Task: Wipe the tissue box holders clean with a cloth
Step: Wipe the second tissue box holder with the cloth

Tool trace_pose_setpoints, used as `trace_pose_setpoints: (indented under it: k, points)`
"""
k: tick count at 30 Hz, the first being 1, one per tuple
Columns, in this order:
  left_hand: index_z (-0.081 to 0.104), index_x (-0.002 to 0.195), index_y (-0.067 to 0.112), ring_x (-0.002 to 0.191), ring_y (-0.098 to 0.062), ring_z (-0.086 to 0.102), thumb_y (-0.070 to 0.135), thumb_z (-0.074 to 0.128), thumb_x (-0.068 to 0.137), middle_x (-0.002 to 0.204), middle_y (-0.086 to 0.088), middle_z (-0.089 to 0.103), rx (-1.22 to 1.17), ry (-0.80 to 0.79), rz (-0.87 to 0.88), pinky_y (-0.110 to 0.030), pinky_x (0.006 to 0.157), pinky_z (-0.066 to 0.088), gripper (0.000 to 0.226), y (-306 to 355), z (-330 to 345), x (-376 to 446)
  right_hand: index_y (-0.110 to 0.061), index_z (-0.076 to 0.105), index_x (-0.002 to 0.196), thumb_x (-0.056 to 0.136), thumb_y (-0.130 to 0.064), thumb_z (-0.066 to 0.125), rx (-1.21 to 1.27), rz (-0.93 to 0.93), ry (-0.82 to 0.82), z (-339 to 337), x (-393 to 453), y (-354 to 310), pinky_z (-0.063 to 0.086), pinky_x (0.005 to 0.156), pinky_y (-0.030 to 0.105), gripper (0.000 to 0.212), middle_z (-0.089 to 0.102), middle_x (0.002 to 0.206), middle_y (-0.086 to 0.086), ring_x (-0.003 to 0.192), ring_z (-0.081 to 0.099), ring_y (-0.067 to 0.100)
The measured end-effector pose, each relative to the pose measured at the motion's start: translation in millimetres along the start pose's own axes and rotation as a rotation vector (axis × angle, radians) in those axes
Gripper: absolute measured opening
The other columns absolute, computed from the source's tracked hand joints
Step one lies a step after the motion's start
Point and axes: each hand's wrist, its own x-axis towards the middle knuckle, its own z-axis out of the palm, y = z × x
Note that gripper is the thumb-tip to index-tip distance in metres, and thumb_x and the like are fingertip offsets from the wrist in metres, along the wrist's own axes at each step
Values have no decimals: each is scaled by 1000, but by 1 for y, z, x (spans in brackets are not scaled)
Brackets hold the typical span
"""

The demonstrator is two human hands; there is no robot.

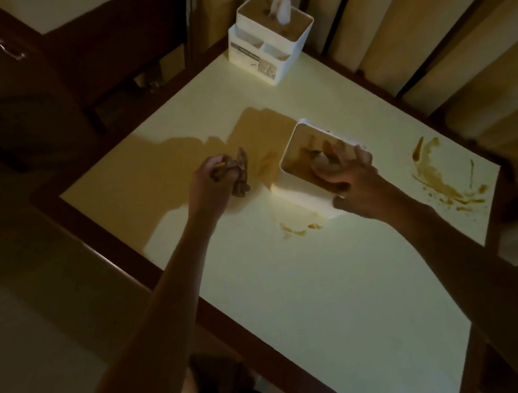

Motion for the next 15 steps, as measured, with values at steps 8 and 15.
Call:
trace_pose_setpoints:
  k: [8, 15]
  points:
    - [70, 99, 14, 68, -16, 67, 9, 57, 89, 77, -3, 70, -100, -174, -17, -29, 62, 56, 17, 1, 29, -23, -45, 44, 117, 90, -6, 59, 188, -106, 390, 2, -9, 24, 52, 89, 53, 50, 28, 151, -1, 127, 42, 30]
    - [72, 95, 21, 67, -20, 64, 8, 55, 88, 76, -8, 70, -152, -195, 67, -39, 68, 55, 22, 9, 58, -13, -34, 22, 148, 93, -54, 43, 220, 116, 291, 19, 14, 21, 24, 112, 57, 62, 10, 158, 6, 143, 13, 36]
